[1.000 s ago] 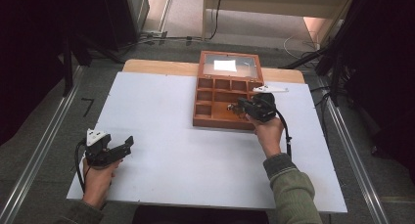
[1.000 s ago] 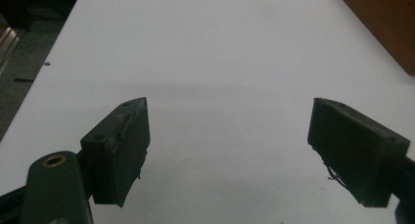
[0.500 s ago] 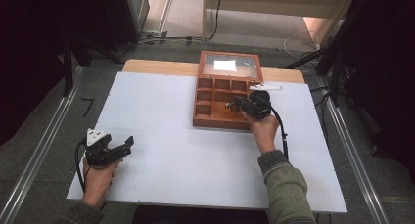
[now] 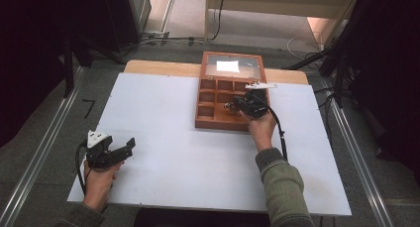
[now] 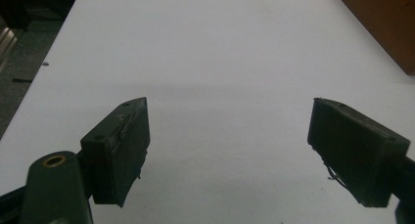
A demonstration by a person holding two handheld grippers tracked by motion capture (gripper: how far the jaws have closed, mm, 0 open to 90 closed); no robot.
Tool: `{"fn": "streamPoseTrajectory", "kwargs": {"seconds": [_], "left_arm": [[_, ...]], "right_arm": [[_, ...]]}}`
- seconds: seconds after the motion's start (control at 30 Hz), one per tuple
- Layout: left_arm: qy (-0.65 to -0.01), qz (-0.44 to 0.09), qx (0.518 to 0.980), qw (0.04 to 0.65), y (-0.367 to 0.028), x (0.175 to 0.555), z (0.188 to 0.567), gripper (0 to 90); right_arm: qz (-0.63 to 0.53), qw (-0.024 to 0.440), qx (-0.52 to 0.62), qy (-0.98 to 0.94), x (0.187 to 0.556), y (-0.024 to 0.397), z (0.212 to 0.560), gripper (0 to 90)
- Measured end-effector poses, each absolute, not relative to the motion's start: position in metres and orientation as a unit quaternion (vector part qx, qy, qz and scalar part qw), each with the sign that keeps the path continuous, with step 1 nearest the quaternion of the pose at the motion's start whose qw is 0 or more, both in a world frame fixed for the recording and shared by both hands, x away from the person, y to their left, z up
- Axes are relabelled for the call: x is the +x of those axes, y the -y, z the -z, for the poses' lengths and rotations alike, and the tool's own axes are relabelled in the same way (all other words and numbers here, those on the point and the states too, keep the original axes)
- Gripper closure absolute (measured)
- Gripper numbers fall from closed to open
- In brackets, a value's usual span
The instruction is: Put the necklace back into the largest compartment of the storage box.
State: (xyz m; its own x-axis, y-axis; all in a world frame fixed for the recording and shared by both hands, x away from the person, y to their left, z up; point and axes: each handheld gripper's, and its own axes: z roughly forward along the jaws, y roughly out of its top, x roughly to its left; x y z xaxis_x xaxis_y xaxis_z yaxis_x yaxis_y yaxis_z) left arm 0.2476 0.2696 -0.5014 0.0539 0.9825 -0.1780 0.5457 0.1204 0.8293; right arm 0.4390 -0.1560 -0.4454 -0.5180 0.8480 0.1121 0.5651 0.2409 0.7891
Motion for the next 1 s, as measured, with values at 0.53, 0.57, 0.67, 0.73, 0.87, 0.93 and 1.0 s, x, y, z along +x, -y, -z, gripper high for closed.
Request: {"fn": "streamPoseTrajectory", "kwargs": {"seconds": [0.53,0.57,0.67,0.73,0.87,0.93,1.0], "left_arm": [[-0.631,-0.272,0.606,0.401,-0.271,0.247,0.501,15.9],[-0.631,-0.272,0.605,0.402,-0.271,0.247,0.501,15.9],[-0.631,-0.272,0.606,0.401,-0.270,0.247,0.501,15.9],[-0.631,-0.272,0.606,0.402,-0.270,0.247,0.501,15.9],[-0.630,-0.273,0.606,0.401,-0.270,0.247,0.501,15.9],[-0.630,-0.274,0.607,0.400,-0.270,0.247,0.501,15.9],[-0.629,-0.274,0.607,0.400,-0.269,0.247,0.501,15.9]], "right_arm": [[-0.403,0.157,0.465,-0.773,0.446,0.155,0.451,56.1],[-0.403,0.156,0.465,-0.773,0.446,0.155,0.451,53.6],[-0.398,0.157,0.461,-0.777,0.445,0.156,0.451,51.3],[-0.397,0.156,0.461,-0.778,0.444,0.156,0.451,48.3],[-0.397,0.155,0.454,-0.782,0.441,0.155,0.449,43.7],[-0.398,0.155,0.453,-0.783,0.439,0.155,0.447,40.3],[-0.398,0.157,0.451,-0.783,0.437,0.157,0.446,37.8]]}}
